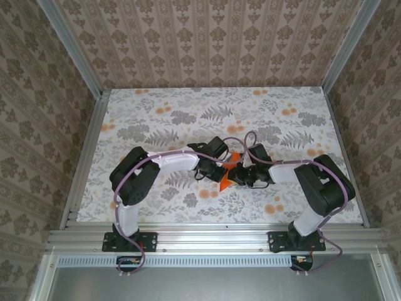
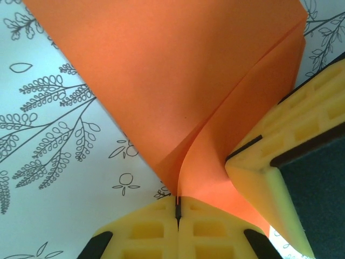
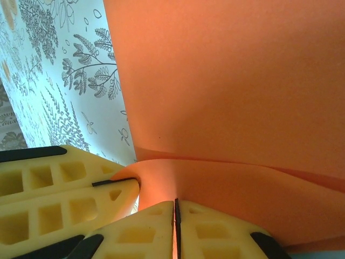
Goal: Fold a paper plane with a square sheet of paper (pick it up from the middle)
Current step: Third fold the triangle at the center of the table.
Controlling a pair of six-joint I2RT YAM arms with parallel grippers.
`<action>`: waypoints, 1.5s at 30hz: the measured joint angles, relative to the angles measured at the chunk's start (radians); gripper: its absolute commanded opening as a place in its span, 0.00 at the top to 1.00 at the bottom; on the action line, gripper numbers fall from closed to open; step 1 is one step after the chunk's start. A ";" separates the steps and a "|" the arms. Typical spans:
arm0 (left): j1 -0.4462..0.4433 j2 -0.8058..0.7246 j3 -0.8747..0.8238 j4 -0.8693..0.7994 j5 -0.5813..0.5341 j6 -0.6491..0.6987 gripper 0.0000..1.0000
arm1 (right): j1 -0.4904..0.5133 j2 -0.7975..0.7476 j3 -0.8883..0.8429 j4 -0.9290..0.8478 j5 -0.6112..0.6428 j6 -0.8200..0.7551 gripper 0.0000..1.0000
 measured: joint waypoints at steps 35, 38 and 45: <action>0.023 0.012 0.006 0.001 0.019 0.004 1.00 | 0.070 -0.111 -0.085 0.063 0.015 0.061 0.89; 0.030 0.013 0.008 0.000 0.024 0.005 1.00 | 0.082 -0.139 -0.098 0.080 0.015 0.079 0.89; 0.041 0.015 0.027 0.004 0.044 0.011 1.00 | 0.116 -0.118 -0.130 0.151 0.011 0.136 0.90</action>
